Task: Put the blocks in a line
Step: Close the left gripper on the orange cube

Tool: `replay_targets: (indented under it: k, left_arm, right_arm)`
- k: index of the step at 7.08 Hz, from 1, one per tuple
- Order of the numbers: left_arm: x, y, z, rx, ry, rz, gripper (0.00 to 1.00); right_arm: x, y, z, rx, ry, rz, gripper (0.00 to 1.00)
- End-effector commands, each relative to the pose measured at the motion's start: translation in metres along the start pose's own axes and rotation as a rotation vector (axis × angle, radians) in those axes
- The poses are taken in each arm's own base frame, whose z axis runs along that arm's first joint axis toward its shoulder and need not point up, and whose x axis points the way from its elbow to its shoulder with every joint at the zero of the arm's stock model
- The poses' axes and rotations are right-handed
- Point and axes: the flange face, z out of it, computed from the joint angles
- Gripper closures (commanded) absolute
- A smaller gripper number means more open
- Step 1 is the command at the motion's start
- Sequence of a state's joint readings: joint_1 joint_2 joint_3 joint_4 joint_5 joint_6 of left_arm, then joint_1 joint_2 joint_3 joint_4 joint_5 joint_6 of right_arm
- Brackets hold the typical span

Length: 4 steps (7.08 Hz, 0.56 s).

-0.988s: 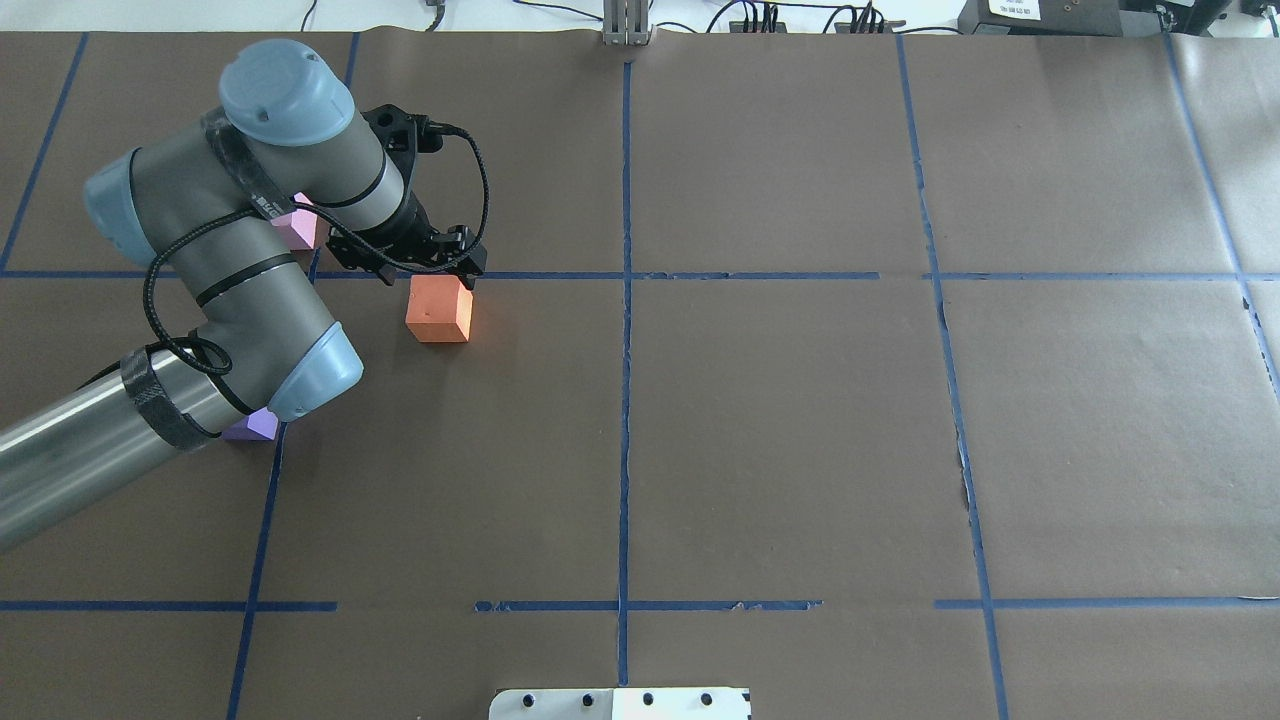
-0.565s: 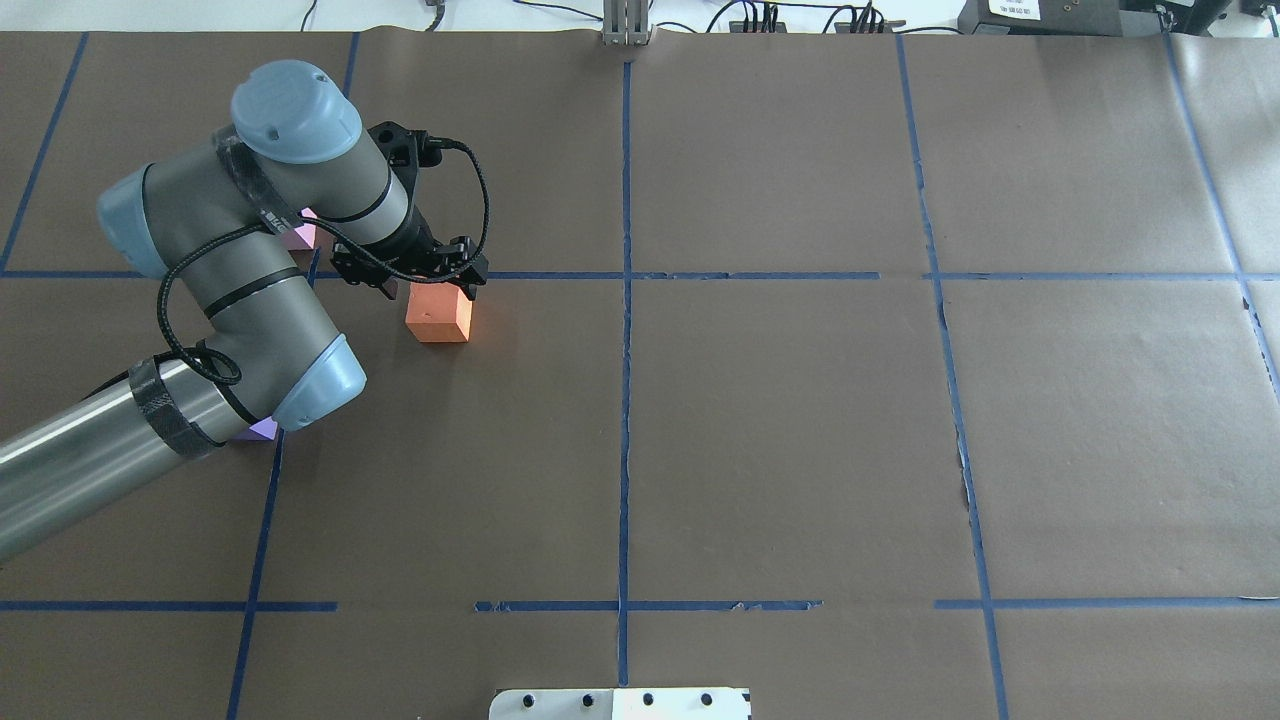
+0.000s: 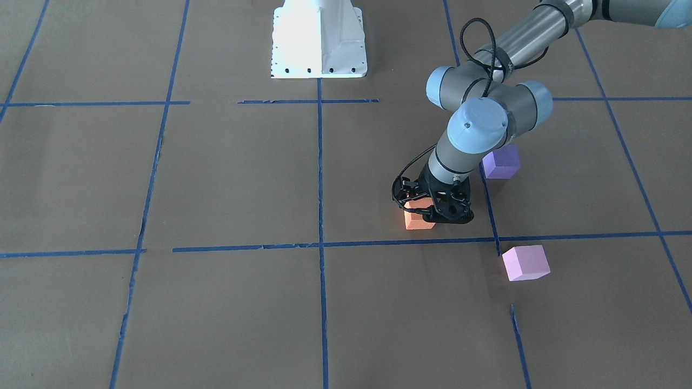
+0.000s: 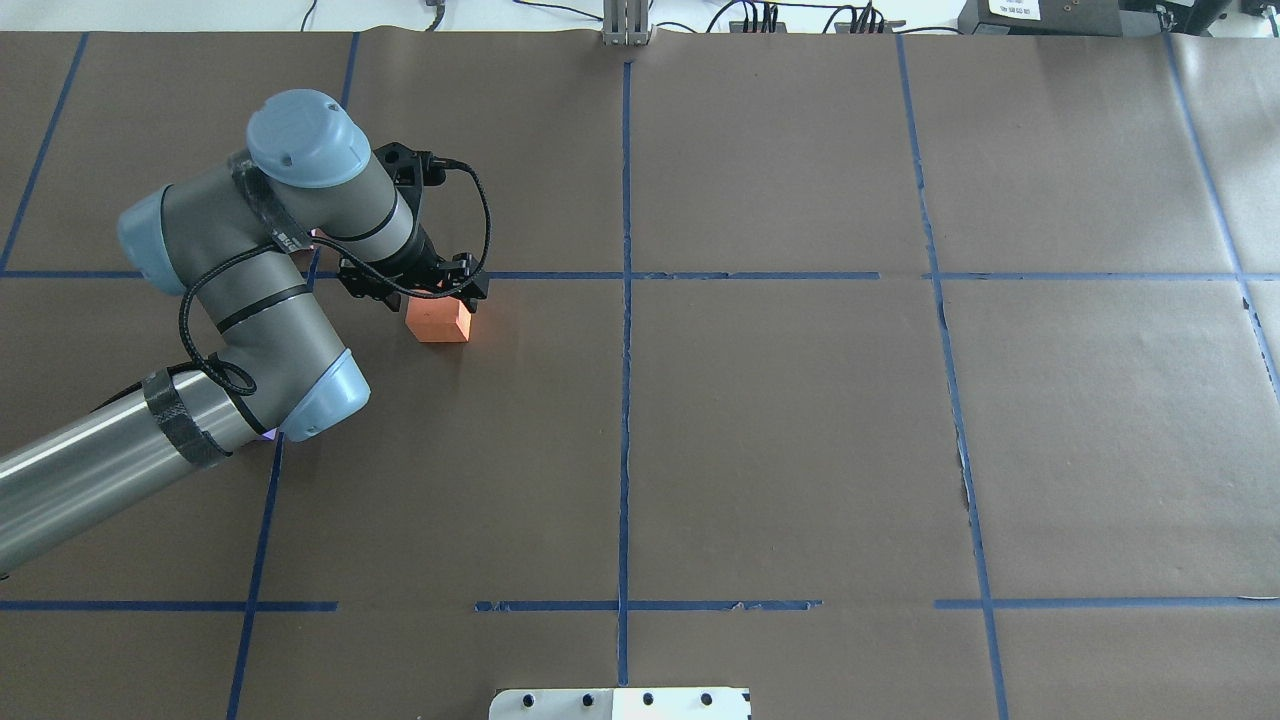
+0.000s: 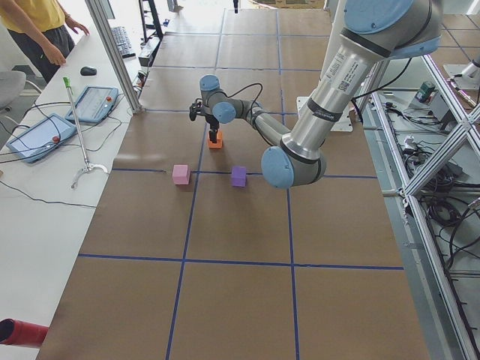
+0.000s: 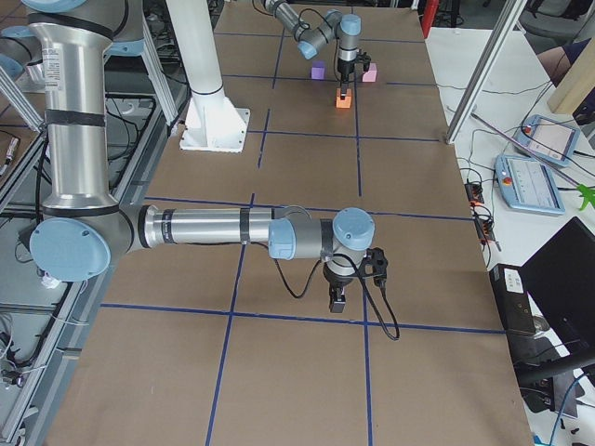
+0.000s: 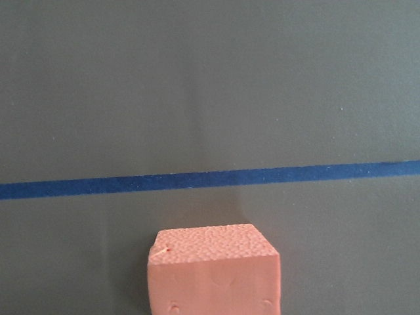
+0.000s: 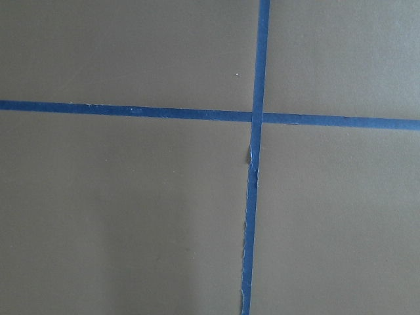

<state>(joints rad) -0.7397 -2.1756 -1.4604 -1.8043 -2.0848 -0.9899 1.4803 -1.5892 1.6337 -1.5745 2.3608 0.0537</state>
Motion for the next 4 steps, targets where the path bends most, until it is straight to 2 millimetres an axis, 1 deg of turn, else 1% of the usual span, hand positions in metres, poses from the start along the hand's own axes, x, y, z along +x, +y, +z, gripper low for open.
replay_targets:
  k: [1, 2, 3, 4]
  left_arm:
    - [-0.0071, -0.0044, 0.0128, 0.008, 0.002, 0.003, 0.05]
    - [-0.0080, -0.0048, 0.0144, 0.008, 0.002, 0.003, 0.09]
    - [-0.0058, -0.0021, 0.0172, 0.004, 0.003, 0.007, 0.24]
    - [-0.0052, -0.0014, 0.0178, 0.003, 0.003, 0.008, 0.53]
  right_arm:
    - [0.0000, 0.0000, 0.0000, 0.000, 0.000, 0.000, 0.00]
    - [0.0000, 0.0000, 0.0000, 0.000, 0.000, 0.000, 0.00]
    - [0.0001, 0.0001, 0.0001, -0.001, 0.000, 0.001, 0.00]
    - [0.0001, 0.0001, 0.0001, -0.001, 0.000, 0.001, 0.00]
